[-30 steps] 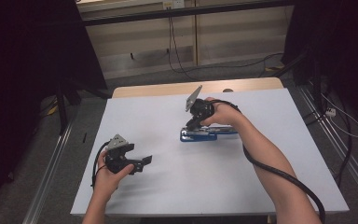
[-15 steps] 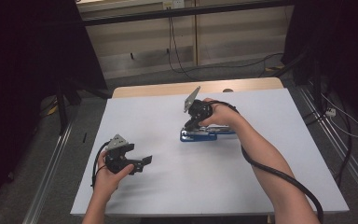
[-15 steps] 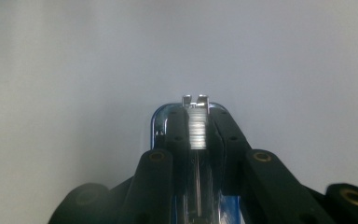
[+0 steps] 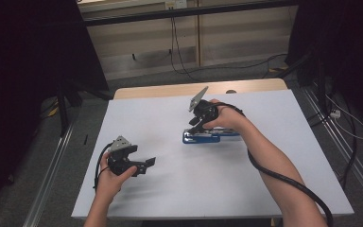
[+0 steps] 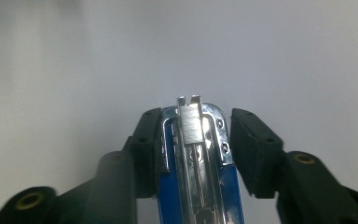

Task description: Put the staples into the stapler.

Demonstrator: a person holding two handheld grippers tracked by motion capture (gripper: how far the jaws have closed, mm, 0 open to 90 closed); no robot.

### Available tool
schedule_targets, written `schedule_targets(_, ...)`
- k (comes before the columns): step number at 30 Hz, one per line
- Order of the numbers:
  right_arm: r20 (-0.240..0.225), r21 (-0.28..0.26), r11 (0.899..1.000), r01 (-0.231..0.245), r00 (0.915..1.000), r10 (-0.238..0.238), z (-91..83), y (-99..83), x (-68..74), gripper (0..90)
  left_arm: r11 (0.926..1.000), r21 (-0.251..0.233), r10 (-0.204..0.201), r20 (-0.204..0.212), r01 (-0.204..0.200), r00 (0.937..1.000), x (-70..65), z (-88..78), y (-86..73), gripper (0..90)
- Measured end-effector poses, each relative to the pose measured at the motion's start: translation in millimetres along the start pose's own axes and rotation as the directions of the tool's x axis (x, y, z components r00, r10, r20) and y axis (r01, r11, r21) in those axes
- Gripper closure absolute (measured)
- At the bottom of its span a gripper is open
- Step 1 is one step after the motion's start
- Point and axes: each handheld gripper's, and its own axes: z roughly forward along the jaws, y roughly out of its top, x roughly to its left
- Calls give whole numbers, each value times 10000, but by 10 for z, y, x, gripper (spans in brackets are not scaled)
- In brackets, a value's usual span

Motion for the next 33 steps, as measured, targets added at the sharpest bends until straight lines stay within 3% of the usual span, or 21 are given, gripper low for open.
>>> schedule_targets(6,534,-254,9973,-689,9961,702,-207,-136,89,422,10000,0,59,88,-59,9999,-19,41,28,64)
schedule_targets(9,915,-447,9914,-1229,9877,1266,-363,-258,136,355,10000,-44,35,160,-34,9999,-32,57,41,64)
schedule_targets(11,1001,-404,9909,-1285,9862,1320,-399,-289,150,350,9999,-89,71,176,-70,9998,-38,68,50,64)
schedule_targets(15,1532,-720,9808,-1810,9697,1902,-546,-458,215,261,9998,-30,177,246,-177,9995,-66,83,74,64)
schedule_targets(17,1612,-781,9788,-1893,9665,1998,-569,-494,225,247,9998,-41,203,286,-202,9994,-72,86,81,64)
schedule_targets(22,2118,-1156,9645,-2374,9428,2575,-678,-667,293,172,9996,-26,270,339,-269,9991,-105,101,108,64)
schedule_targets(29,2488,-1360,9559,-2605,9249,2874,-783,-790,381,130,9997,-56,245,375,-243,9990,-127,139,132,64)
schedule_targets(33,2603,-1322,9538,-2699,9190,2962,-838,-866,422,128,9995,-42,323,359,-321,9988,-146,152,146,64)
